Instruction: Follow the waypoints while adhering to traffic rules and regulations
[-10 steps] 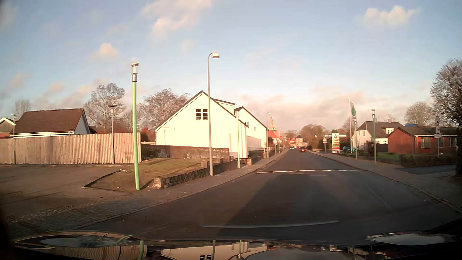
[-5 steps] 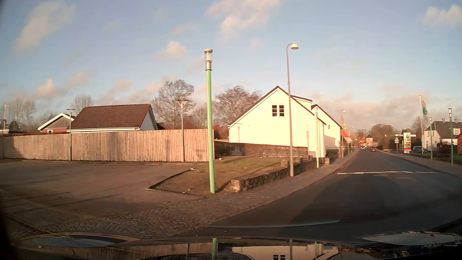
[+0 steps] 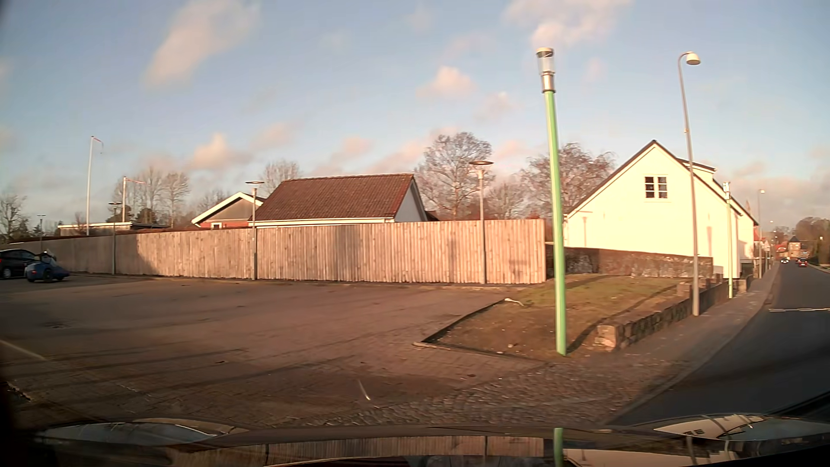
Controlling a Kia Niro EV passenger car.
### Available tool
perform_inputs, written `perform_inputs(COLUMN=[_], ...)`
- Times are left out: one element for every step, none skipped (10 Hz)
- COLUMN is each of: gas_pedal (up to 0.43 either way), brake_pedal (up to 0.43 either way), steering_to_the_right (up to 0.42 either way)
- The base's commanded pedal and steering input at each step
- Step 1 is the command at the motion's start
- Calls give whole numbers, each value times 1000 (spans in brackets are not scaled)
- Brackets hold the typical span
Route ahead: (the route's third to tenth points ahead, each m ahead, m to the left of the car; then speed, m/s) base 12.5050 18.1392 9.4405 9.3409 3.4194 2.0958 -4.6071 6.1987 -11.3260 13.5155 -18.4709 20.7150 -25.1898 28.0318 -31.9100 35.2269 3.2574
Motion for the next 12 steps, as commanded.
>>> perform_inputs(gas_pedal=[130, 130, 130, 130, 130, 118, 130, 110, 87, 98, 110, 130], brake_pedal=[0, 0, 0, 0, 0, 0, 0, 0, 0, 0, 0, 0], steering_to_the_right=[-647, -606, -566, -537, -484, -429, -379, -323, -278, -257, -232, -210])
